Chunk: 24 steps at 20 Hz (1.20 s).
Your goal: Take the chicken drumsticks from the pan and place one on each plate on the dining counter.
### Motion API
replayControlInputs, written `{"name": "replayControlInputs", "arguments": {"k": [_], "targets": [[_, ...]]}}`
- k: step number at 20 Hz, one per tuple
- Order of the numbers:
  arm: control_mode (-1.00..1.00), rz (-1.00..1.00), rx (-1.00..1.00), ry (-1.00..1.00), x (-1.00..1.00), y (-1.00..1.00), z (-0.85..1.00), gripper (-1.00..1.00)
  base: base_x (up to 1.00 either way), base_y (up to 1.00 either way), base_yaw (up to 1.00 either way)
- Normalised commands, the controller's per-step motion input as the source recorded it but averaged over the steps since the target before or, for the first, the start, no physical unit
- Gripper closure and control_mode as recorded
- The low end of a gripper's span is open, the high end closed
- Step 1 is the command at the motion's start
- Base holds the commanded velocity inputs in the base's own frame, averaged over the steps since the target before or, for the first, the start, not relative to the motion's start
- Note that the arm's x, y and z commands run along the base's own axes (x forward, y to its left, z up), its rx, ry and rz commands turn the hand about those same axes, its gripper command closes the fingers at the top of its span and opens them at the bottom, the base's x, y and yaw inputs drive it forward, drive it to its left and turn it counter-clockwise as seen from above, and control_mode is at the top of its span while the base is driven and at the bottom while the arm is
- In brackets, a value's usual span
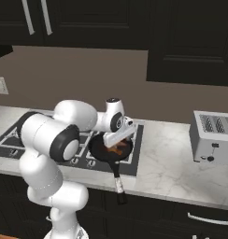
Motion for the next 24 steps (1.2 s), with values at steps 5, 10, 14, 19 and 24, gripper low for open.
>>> {"name": "replayControlInputs", "arguments": {"k": [5,10,14,19,24], "targets": [[-1.00,0.09,0.00,0.00,0.00,-0.09,-0.24,-1.00,0.00,0.00,0.00],[-1.00,0.06,0.00,0.00,0.00,0.00,-0.04,-1.00,0.00,0.00,0.00],[-1.00,0.06,0.00,-0.01,0.00,0.00,0.00,-1.00,0.00,0.00,0.00],[-1.00,0.05,0.00,-0.11,0.18,0.00,-0.09,-1.00,0.00,0.00,0.00],[-1.00,0.04,-0.01,-0.03,0.34,0.00,-0.27,-1.00,0.00,0.00,0.00]]}}
